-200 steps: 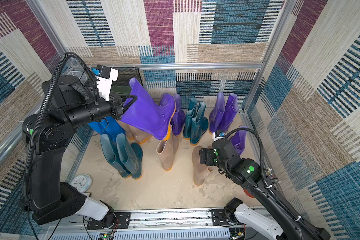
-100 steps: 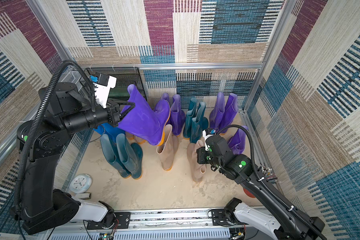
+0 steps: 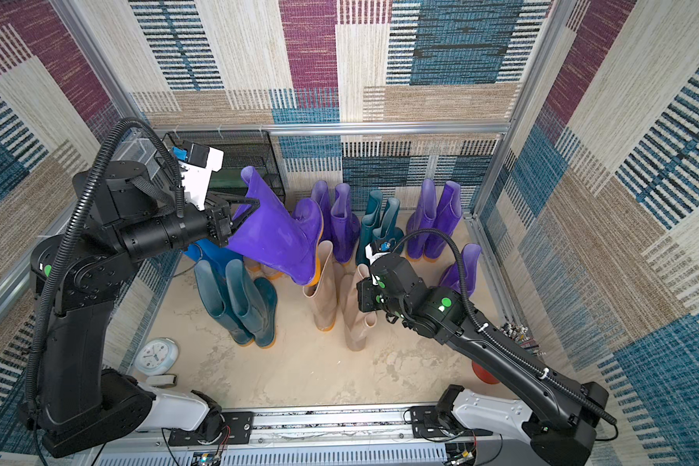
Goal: Match and arrange rain boots in pairs
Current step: Pair a pair of rain boots at the center of the board.
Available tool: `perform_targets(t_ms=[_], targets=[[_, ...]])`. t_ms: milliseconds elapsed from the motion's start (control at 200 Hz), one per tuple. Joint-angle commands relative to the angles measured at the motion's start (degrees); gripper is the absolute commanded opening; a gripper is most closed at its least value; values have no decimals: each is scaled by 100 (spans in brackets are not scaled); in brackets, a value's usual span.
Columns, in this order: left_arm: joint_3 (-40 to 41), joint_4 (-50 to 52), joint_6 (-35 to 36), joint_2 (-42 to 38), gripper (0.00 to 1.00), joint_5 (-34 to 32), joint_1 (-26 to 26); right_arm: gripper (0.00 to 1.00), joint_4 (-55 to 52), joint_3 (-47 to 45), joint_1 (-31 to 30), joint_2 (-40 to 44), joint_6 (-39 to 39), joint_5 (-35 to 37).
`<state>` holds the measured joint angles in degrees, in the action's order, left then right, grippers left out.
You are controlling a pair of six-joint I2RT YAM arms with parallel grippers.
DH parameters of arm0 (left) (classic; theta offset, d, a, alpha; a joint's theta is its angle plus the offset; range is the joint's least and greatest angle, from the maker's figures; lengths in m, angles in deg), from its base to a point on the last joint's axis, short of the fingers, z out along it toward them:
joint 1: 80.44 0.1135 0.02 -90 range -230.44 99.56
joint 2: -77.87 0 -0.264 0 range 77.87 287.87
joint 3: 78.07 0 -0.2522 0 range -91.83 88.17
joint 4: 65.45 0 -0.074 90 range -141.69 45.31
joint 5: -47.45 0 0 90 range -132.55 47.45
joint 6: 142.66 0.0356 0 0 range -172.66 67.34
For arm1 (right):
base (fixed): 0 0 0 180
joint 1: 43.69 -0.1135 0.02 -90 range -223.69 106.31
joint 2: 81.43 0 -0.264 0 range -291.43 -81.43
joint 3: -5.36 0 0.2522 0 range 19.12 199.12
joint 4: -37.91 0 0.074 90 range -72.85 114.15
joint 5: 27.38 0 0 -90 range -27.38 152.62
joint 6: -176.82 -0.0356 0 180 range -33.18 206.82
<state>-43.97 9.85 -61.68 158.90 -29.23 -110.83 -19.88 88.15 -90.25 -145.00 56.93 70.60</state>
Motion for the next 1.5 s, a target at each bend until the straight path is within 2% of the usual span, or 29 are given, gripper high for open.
perform_targets(t_ms=[0, 150, 275, 461, 491, 526, 586, 626, 691, 917, 1237, 1492], targets=[[78, -663, 84, -104, 0, -66, 3, 0, 903, 46, 83, -178, 106, 62], [162, -674, 84, -179, 0, -67, 0, 0, 1046, 8, 188, -437, 103, 53], [150, -718, 34, -191, 0, 65, -2, 0, 1357, -166, 414, -573, -25, -404], [-483, -546, 32, 89, 0, 269, 3, 0, 1534, -55, 436, -718, -623, -534], [-570, -538, 40, 126, 0, 272, 6, 7, 1623, -105, 445, -718, -709, -535], [-665, -533, 44, 170, 0, 311, 0, 21, 1708, -195, 454, -722, -762, -532], [-799, -529, 8, 255, 0, 454, -2, 23, 1716, -266, 510, -735, -819, -584], [-856, -520, -20, 309, 0, 593, -1, 28, 1667, -252, 549, -731, -815, -660], [-858, -520, -69, 372, 0, 738, 5, 54, 1531, -149, 554, -684, -748, -666], [-995, -528, -211, 476, 0, 1181, -2, 81, 1164, 252, 525, -183, -88, -191], [-1528, -534, -455, 963, 0, 1708, -10, 83, 153, 1302, 53, -74, 921, 690], [-2053, -563, -604, 1516, 0, 1937, -9, 85, 194, 1745, -90, -12, 1451, 1305]])
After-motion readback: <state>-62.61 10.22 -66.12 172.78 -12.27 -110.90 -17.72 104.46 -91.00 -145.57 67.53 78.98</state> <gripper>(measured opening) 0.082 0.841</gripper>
